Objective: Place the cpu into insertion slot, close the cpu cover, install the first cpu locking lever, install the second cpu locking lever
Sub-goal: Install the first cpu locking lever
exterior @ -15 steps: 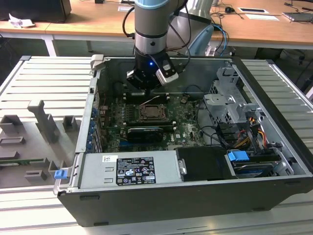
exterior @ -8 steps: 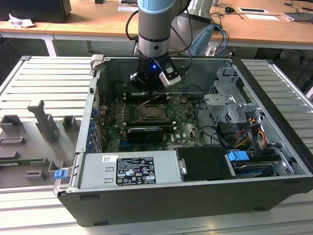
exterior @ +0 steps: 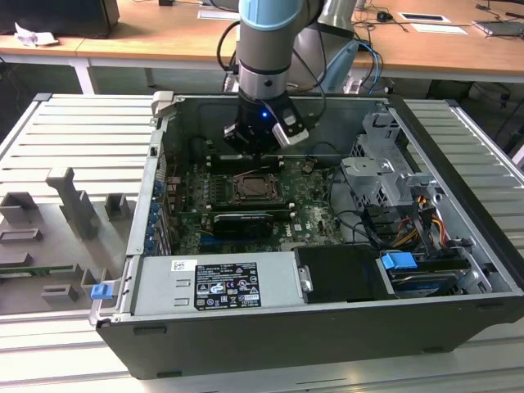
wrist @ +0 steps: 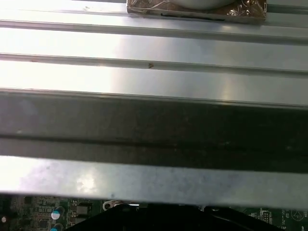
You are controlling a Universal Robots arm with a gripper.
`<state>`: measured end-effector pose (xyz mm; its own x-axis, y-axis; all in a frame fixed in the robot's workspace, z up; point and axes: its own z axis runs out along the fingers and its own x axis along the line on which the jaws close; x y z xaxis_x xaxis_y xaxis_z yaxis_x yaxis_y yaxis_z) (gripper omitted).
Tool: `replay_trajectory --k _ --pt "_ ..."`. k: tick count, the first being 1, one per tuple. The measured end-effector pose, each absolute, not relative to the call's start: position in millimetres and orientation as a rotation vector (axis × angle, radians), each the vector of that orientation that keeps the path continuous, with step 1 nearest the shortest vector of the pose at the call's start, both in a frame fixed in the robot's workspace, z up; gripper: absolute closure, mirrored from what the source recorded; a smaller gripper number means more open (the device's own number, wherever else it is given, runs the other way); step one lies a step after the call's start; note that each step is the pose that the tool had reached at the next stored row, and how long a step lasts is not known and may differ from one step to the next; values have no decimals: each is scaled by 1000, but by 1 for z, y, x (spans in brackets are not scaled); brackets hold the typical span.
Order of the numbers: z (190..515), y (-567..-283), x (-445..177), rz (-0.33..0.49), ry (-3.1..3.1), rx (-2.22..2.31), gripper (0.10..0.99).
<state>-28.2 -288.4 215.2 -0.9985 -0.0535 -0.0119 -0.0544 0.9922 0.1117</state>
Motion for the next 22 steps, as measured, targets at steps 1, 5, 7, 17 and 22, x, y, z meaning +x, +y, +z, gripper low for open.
replay_trajectory --k 1,5,7,17,22 --pt "214 -288 -27 176 3127 -85 980" --pt "211 -288 -23 176 3127 -85 980" --pt "207 -288 -21 175 3127 -85 980" --pt "202 -288 -20 154 3128 -85 980" --pt "205 -288 -20 154 3128 -85 980"
